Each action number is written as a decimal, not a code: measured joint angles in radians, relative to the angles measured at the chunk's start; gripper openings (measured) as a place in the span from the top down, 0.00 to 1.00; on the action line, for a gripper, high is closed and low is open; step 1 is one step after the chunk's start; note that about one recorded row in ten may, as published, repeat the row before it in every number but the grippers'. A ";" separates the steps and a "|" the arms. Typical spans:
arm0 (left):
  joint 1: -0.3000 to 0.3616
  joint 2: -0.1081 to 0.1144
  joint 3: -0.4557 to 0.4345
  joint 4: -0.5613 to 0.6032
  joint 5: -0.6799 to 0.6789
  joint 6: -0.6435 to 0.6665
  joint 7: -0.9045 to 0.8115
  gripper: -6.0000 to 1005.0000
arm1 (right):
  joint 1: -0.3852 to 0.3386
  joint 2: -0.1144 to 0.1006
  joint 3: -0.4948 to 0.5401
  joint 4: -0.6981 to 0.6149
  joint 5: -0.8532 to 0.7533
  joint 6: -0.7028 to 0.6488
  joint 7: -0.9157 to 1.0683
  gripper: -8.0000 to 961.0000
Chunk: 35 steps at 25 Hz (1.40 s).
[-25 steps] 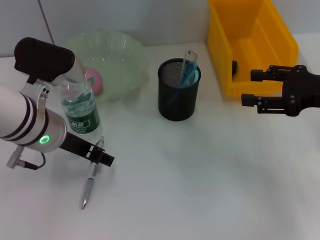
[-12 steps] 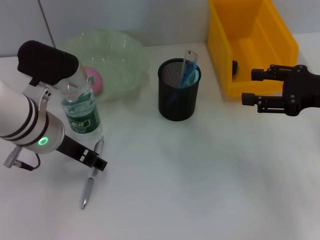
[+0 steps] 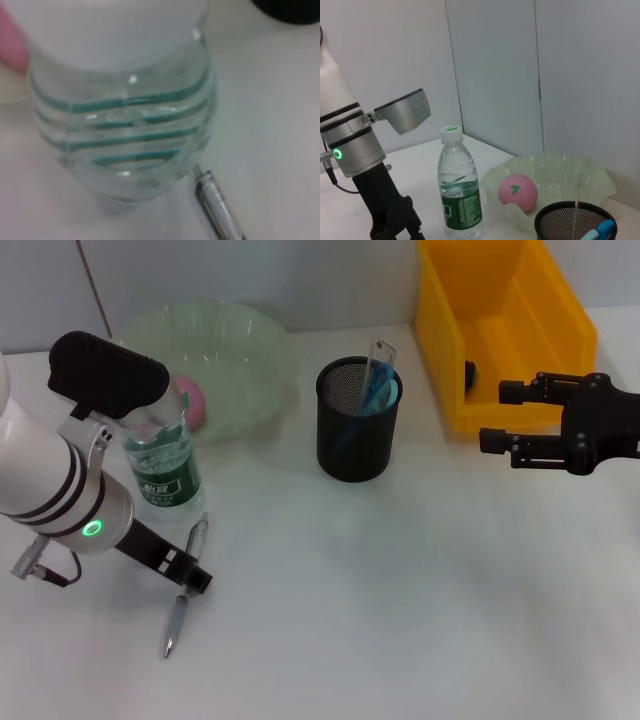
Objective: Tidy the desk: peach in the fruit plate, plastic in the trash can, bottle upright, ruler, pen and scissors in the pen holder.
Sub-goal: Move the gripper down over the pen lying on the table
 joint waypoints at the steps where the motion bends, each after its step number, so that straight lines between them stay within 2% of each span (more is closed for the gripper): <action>1: -0.001 0.000 0.000 -0.005 0.004 0.000 0.000 0.29 | 0.000 0.000 0.000 0.000 0.000 0.000 0.000 0.22; 14: -0.003 0.000 -0.006 0.019 0.068 0.047 0.000 0.30 | 0.000 0.002 0.000 0.001 0.010 0.000 0.000 0.23; 23: -0.025 0.000 -0.046 0.002 0.020 0.045 -0.001 0.30 | -0.002 0.002 0.000 0.002 0.011 0.000 0.000 0.23; 35: -0.021 0.000 -0.034 -0.001 0.012 0.085 -0.004 0.31 | -0.008 0.002 0.000 0.002 0.013 0.000 0.000 0.23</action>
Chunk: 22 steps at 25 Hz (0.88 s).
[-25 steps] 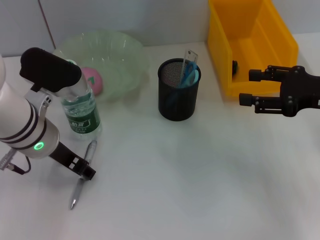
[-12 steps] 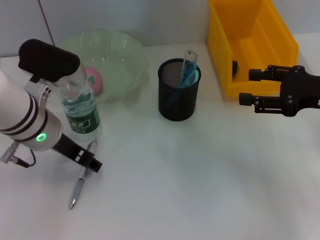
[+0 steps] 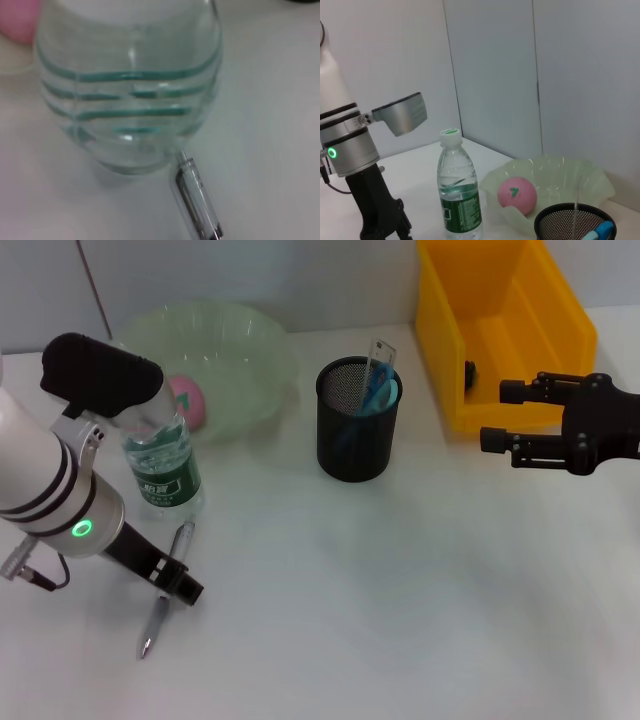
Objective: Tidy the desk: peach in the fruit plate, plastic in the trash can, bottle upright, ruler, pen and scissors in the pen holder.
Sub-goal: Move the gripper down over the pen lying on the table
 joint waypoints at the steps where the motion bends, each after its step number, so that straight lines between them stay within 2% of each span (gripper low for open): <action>1: 0.000 0.000 0.002 0.000 0.000 0.002 0.000 0.31 | 0.000 0.000 0.000 0.000 0.000 0.000 0.000 0.23; 18: -0.006 0.000 0.018 0.005 -0.003 0.007 0.001 0.32 | -0.003 0.001 0.000 0.000 0.013 0.000 0.000 0.23; 21: -0.006 0.000 0.022 0.002 -0.003 0.008 0.001 0.47 | -0.003 0.001 0.000 0.000 0.013 0.000 0.000 0.23; 22: -0.006 0.000 0.022 0.002 -0.003 0.008 0.001 0.47 | -0.003 0.001 0.000 0.000 0.013 0.000 0.000 0.23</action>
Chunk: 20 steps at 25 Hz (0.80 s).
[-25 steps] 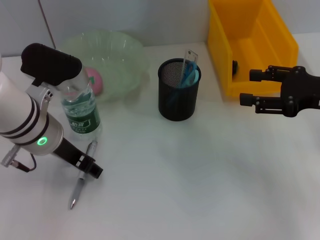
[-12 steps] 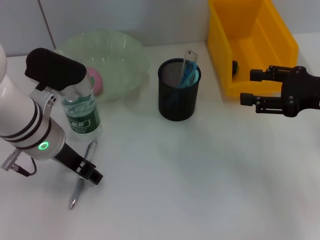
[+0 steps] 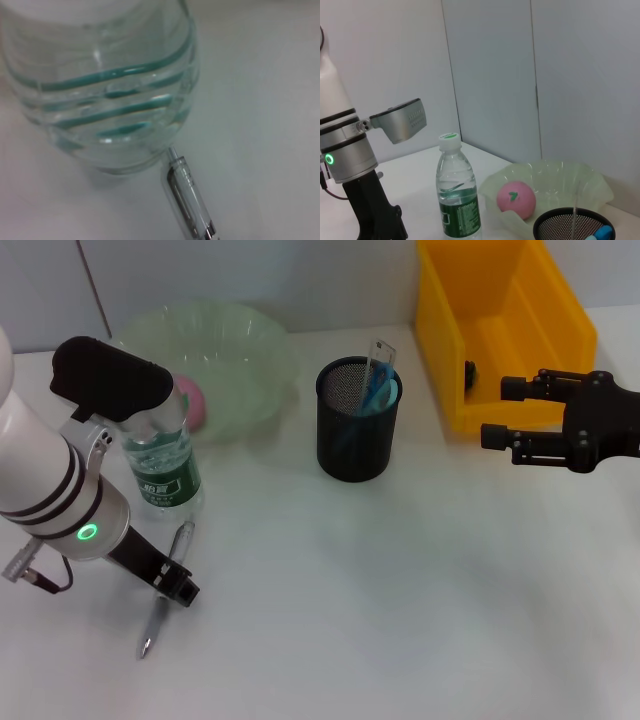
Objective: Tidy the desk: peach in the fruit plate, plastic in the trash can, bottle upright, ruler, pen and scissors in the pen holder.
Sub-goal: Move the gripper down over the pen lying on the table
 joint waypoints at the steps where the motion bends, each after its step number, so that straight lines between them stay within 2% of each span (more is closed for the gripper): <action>1: 0.000 0.000 0.000 -0.002 0.000 0.002 0.000 0.48 | 0.000 0.000 0.000 0.000 0.000 0.000 0.000 0.23; 20: -0.011 0.000 0.001 -0.011 0.008 0.011 0.000 0.50 | 0.000 0.000 0.000 0.000 0.001 0.001 0.000 0.24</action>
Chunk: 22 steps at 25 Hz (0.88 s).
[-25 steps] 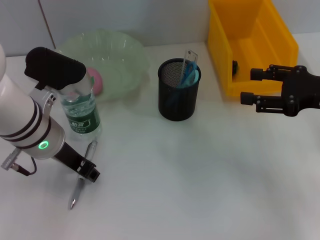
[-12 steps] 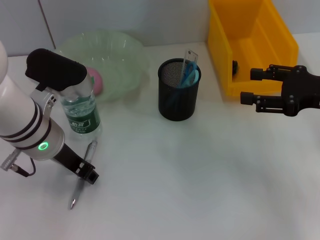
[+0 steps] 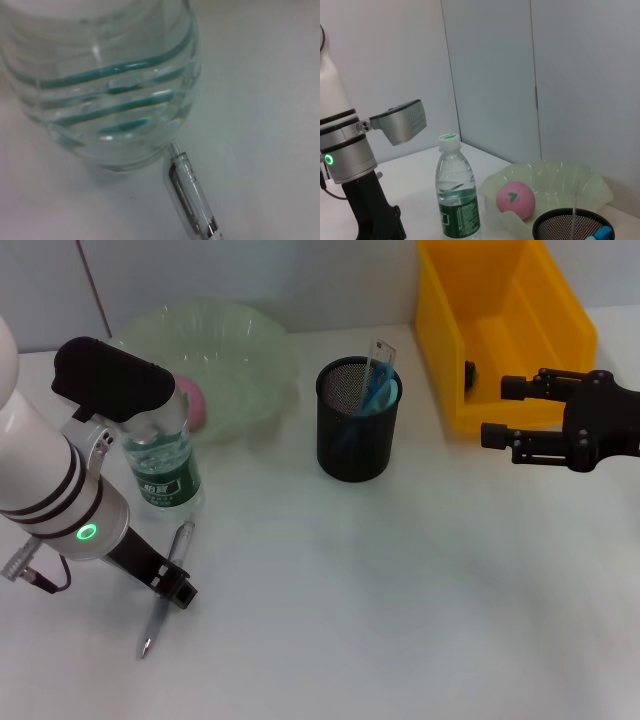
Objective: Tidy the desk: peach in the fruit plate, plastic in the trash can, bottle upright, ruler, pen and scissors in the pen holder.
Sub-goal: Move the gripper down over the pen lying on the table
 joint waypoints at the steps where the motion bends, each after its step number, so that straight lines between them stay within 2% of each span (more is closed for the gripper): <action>1: 0.000 0.000 0.000 0.000 0.000 0.000 0.000 0.50 | 0.000 0.000 0.000 0.000 0.000 0.000 0.000 0.24; 22: -0.010 0.000 0.001 -0.027 -0.008 -0.002 0.002 0.53 | 0.000 0.000 0.000 0.003 0.002 0.002 0.000 0.24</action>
